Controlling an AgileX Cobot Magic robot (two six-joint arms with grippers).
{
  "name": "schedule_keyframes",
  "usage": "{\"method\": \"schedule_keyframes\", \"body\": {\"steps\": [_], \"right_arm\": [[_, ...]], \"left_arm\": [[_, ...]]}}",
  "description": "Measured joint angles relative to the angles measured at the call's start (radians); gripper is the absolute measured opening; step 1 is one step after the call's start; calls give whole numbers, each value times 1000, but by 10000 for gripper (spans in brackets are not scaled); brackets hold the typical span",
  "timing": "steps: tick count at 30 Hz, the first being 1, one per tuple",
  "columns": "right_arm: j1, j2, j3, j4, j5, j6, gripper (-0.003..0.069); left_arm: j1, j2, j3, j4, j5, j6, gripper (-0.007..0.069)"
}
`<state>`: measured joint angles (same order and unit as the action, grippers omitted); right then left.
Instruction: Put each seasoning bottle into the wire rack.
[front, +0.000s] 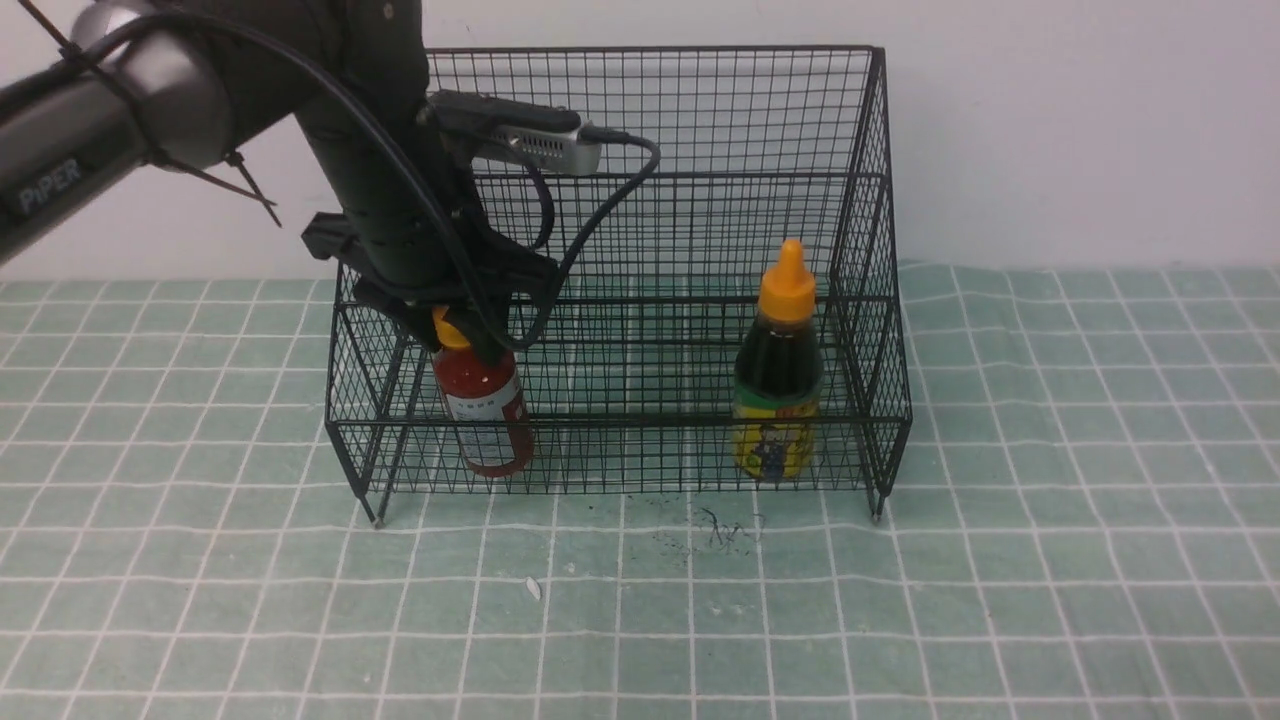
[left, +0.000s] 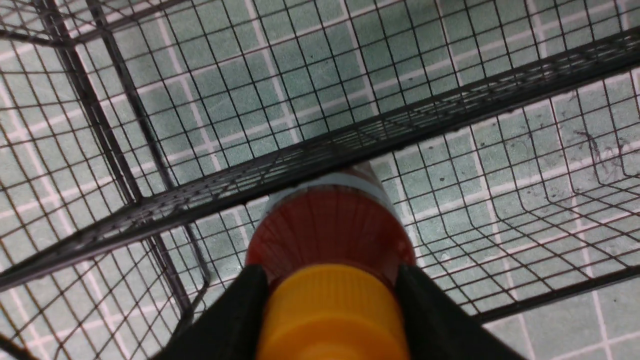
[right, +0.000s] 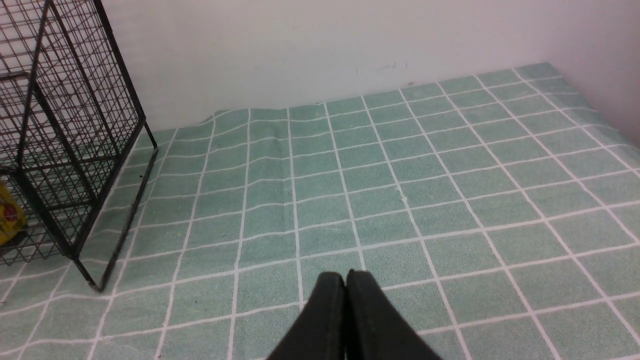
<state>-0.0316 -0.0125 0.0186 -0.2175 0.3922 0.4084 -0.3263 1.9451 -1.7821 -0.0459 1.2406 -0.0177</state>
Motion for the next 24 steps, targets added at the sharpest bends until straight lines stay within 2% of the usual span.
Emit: {"method": "schedule_keyframes", "body": {"steps": [3, 6, 8, 11, 16, 19, 24], "right_arm": [[0, 0, 0, 0, 0, 0, -12], [0, 0, 0, 0, 0, 0, -12], [0, 0, 0, 0, 0, 0, -12], [0, 0, 0, 0, 0, 0, -12], [0, 0, 0, 0, 0, 0, -12], [0, 0, 0, 0, 0, 0, -12], [0, 0, 0, 0, 0, 0, -12]], "left_arm": [[0, -7, 0, 6, 0, 6, 430], [0, -35, 0, 7, 0, 6, 465], [0, -80, 0, 8, 0, 1, 454], [0, -164, 0, 8, 0, -8, 384], [0, -425, 0, 8, 9, 9, 57], [0, -541, 0, 7, 14, 18, 6], [0, -751, 86, -23, -64, 23, -6]]}}
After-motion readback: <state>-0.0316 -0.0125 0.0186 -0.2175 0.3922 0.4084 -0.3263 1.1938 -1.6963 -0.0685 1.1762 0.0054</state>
